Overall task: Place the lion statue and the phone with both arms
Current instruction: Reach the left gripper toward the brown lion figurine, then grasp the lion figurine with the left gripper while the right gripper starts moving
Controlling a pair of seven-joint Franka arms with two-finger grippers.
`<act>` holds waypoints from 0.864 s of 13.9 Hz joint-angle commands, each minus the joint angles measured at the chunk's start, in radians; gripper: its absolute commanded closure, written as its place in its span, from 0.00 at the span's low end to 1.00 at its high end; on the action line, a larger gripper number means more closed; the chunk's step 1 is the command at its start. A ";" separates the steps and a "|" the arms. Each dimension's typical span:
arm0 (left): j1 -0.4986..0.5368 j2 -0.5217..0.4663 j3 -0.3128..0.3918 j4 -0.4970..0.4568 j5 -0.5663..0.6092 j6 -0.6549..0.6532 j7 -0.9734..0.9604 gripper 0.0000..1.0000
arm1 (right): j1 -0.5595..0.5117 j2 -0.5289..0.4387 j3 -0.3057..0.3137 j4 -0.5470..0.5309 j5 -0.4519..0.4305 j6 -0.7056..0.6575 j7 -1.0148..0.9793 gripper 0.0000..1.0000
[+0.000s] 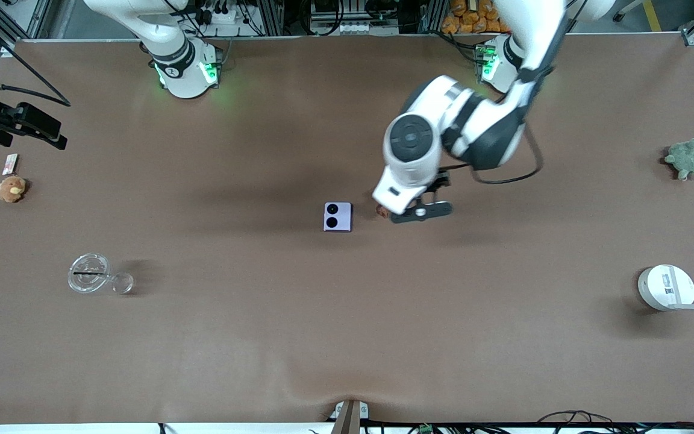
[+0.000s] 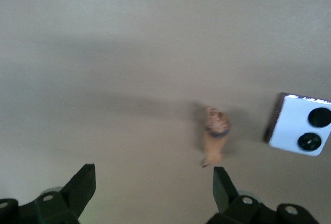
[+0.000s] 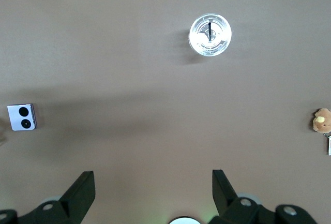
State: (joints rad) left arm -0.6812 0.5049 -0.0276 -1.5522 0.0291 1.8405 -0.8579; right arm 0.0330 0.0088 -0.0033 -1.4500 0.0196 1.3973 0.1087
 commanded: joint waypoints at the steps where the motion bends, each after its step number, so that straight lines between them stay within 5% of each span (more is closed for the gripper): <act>1: -0.056 0.081 0.009 0.023 0.020 0.077 -0.079 0.00 | 0.001 0.023 0.002 0.023 0.000 -0.015 -0.009 0.00; 12: -0.095 0.188 0.008 -0.006 0.015 0.215 -0.162 0.00 | 0.001 0.172 0.003 0.028 -0.003 -0.024 -0.012 0.00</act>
State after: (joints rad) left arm -0.7744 0.6907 -0.0233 -1.5525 0.0322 2.0386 -1.0010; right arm 0.0339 0.1474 -0.0019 -1.4526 0.0196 1.3897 0.1072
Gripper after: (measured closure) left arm 0.000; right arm 0.000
